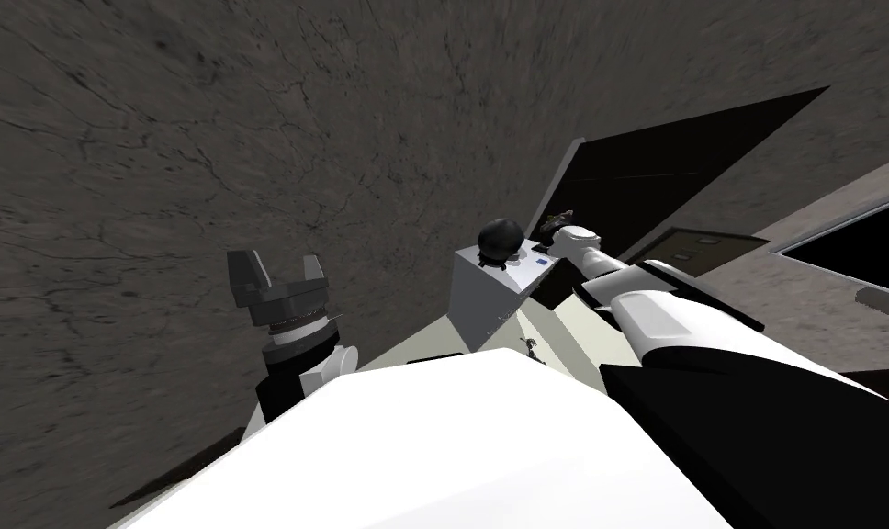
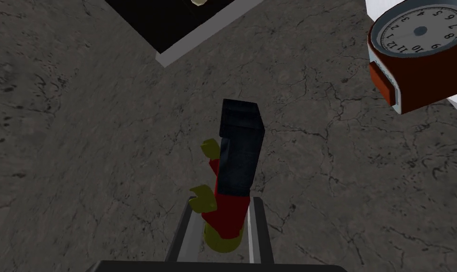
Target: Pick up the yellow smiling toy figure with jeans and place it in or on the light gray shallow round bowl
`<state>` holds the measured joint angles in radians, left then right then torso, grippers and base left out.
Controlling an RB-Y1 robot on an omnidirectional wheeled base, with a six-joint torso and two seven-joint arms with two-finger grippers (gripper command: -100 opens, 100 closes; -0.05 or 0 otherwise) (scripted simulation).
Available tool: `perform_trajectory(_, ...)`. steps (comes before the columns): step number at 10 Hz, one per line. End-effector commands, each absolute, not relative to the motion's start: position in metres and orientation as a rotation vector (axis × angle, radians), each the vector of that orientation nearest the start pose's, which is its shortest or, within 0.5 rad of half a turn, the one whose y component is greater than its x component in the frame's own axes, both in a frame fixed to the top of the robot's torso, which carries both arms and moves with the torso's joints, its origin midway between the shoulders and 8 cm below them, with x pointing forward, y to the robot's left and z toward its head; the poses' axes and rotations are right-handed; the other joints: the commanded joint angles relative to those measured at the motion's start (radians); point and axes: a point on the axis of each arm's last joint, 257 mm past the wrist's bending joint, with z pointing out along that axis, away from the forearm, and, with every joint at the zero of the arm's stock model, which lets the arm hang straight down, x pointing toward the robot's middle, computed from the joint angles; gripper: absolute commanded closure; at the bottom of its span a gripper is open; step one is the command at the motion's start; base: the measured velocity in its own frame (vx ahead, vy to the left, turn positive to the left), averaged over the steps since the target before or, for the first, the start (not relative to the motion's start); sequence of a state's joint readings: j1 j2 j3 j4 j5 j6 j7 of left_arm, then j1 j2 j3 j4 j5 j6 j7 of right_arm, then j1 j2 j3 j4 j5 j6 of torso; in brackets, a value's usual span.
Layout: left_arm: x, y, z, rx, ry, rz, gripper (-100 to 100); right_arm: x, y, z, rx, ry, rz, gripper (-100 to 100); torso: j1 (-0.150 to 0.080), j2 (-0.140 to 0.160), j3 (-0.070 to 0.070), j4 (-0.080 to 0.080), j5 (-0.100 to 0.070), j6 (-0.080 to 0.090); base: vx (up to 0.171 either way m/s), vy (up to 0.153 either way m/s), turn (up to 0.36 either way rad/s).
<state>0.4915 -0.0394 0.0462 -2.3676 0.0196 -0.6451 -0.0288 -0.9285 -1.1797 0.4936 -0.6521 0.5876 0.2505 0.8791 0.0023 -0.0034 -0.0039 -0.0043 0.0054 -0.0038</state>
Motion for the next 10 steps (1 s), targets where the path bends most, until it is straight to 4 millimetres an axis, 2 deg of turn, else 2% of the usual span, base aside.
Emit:
perform_trajectory(1, 0.292, 0.289, 0.089, -0.483, 0.407, -1.285, 0, 0.610, -0.698, 0.127, -0.461, 1.491, -1.453, 100, 0.000, 0.000, 0.000, 0.000, 0.000, 0.000, -0.052, -0.118, 0.147)
perform_trajectory(2, 0.292, 0.289, 0.089, -0.483, 0.407, -1.285, 0, 0.613, -0.690, 0.131, -0.544, 1.468, -1.495, 100, -0.001, 0.000, 0.000, 0.000, 0.000, -0.001, -0.084, -0.157, 0.162)
perform_trajectory(3, 0.292, 0.289, 0.089, -0.483, 0.407, -1.285, 0, 0.613, -0.690, 0.131, -0.547, 1.468, -1.497, 100, -0.003, 0.001, 0.001, 0.000, 0.000, -0.001, -0.050, -0.118, 0.079)
perform_trajectory(5, 0.292, 0.289, 0.089, -0.483, 0.407, -1.285, 0, 0.620, -0.676, 0.133, -0.721, 1.421, -1.580, 100, 0.000, -0.001, -0.001, 0.000, 0.000, 0.001, -0.033, -0.103, 0.109)
perform_trajectory(7, 0.292, 0.289, 0.089, -0.483, 0.407, -1.285, 0, 0.626, -0.663, 0.128, -0.901, 1.373, -1.654, 100, -0.001, -0.001, -0.001, -0.001, 0.001, -0.001, -0.071, -0.128, 0.167)
perform_trajectory(8, 0.292, 0.289, 0.089, -0.483, 0.407, -1.285, 0, 0.626, -0.663, 0.128, -0.905, 1.372, -1.657, 100, -0.001, 0.000, -0.001, -0.001, 0.001, -0.001, -0.051, -0.084, 0.065)
perform_trajectory(10, 0.292, 0.289, 0.089, -0.483, 0.407, -1.285, 0, 0.630, -0.652, 0.115, -1.088, 1.320, -1.719, 100, 0.002, -0.002, -0.001, -0.001, 0.001, 0.000, -0.032, -0.074, 0.093)
